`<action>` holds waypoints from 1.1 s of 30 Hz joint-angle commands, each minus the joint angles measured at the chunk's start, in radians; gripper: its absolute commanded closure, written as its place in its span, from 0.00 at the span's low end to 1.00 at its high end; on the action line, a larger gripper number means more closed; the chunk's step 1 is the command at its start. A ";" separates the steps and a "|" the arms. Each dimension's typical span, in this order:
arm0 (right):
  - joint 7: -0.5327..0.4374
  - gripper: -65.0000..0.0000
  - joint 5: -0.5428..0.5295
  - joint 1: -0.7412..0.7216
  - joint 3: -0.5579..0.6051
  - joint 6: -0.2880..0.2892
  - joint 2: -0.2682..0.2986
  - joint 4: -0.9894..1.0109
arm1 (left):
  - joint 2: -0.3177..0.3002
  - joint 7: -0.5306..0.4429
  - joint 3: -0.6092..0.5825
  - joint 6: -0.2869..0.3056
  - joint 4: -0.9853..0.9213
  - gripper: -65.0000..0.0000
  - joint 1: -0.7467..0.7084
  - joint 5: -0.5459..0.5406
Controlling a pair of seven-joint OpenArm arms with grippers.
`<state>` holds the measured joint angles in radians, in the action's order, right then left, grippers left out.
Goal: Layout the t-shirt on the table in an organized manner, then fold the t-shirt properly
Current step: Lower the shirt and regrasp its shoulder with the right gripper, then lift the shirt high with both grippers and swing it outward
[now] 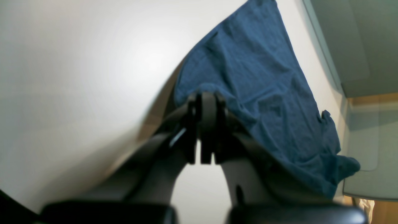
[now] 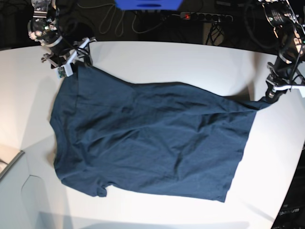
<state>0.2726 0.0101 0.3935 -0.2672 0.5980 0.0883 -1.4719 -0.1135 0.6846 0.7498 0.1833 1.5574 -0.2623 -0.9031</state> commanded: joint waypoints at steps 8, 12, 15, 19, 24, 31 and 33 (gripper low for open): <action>-0.003 0.90 -0.009 -0.055 -0.005 0.015 0.011 0.038 | -0.012 -0.013 0.003 0.008 0.013 1.00 0.005 -0.018; -0.008 1.00 -0.009 -0.066 -0.010 0.015 0.024 0.073 | -0.010 -0.013 0.003 0.008 0.013 1.00 0.005 -0.017; -0.011 1.00 -0.009 -0.041 -0.011 0.015 0.031 0.055 | -0.010 -0.013 0.003 0.008 0.013 1.00 0.005 -0.018; -0.011 1.00 -0.011 0.009 -0.043 0.015 0.031 -0.036 | -0.010 -0.013 0.003 0.008 0.025 1.00 -0.024 -0.020; -0.011 1.00 -0.011 0.052 -0.062 0.015 0.028 -0.166 | -0.010 -0.013 -0.011 0.008 0.056 1.00 -0.050 -0.017; 0.000 1.00 -0.009 -0.110 -0.062 0.015 0.032 -0.186 | -0.088 -0.019 -0.180 0.006 0.012 1.00 0.130 -0.011; 0.000 1.00 -0.009 -0.209 -0.059 0.015 0.034 -0.137 | -0.116 -0.022 -0.230 0.002 -0.045 1.00 0.229 -0.011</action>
<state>0.2962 0.0143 0.1883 -0.3225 0.6117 0.1131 -1.5913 -0.2180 0.6807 0.5137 0.1864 1.4963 -0.0391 -0.9062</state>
